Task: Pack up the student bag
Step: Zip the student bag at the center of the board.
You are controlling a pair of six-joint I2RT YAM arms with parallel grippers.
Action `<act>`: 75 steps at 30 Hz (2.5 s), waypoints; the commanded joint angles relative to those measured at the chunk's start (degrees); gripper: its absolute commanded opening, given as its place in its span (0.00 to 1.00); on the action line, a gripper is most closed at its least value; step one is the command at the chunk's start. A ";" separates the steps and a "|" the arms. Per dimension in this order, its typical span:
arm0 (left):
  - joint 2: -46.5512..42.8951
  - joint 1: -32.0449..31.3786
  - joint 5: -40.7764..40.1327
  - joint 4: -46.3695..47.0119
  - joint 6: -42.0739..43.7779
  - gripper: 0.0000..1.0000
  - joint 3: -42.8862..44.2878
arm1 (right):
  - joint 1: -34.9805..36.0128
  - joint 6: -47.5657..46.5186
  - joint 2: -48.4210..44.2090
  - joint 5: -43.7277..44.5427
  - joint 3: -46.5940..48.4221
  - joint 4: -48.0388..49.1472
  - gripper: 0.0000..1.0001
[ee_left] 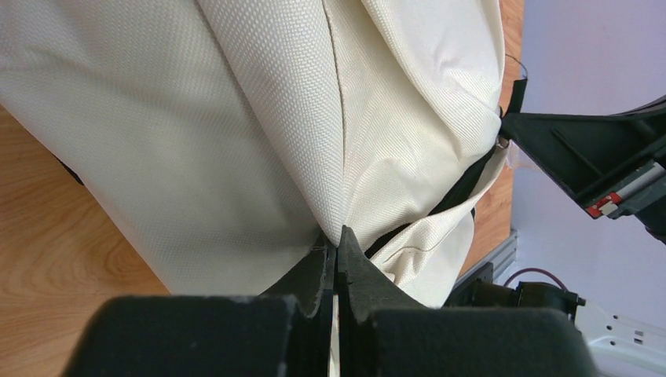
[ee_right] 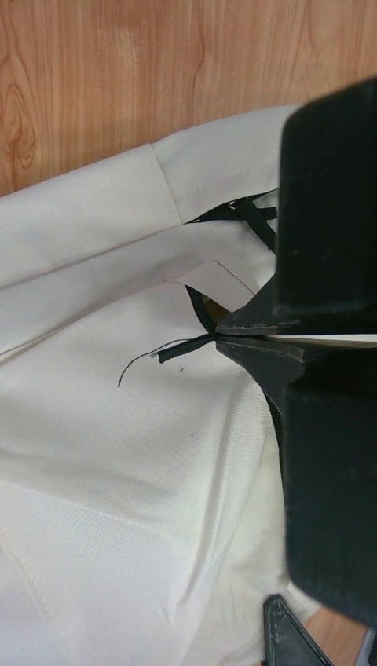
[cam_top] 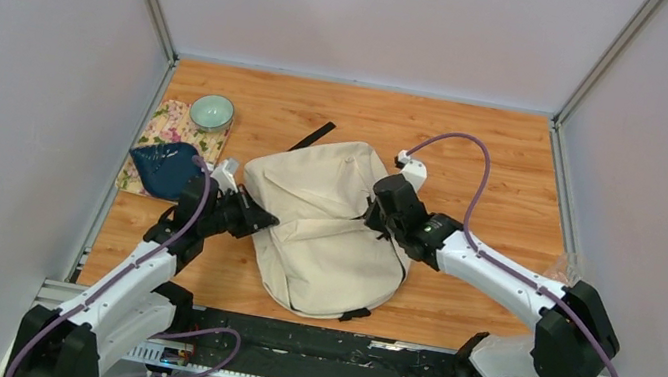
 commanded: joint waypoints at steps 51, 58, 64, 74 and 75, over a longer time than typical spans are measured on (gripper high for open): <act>3.39 9.52 21.35 -8.85 11.44 0.76 8.03 | 6.69 4.52 -8.21 5.92 -9.03 7.56 0.00; 0.65 3.97 14.13 -8.24 5.64 0.77 3.37 | 6.69 4.25 -8.56 6.01 -8.86 7.04 0.00; 2.58 0.64 11.06 -7.19 5.20 0.78 3.19 | 6.78 3.90 -8.56 5.13 -8.77 7.39 0.00; 8.13 -1.92 9.30 -4.98 7.30 0.00 5.38 | 6.52 3.81 -8.91 5.48 -9.29 6.60 0.00; 8.47 -1.92 8.51 -5.69 8.09 0.00 5.74 | 6.43 3.90 -8.74 5.66 -9.38 6.51 0.00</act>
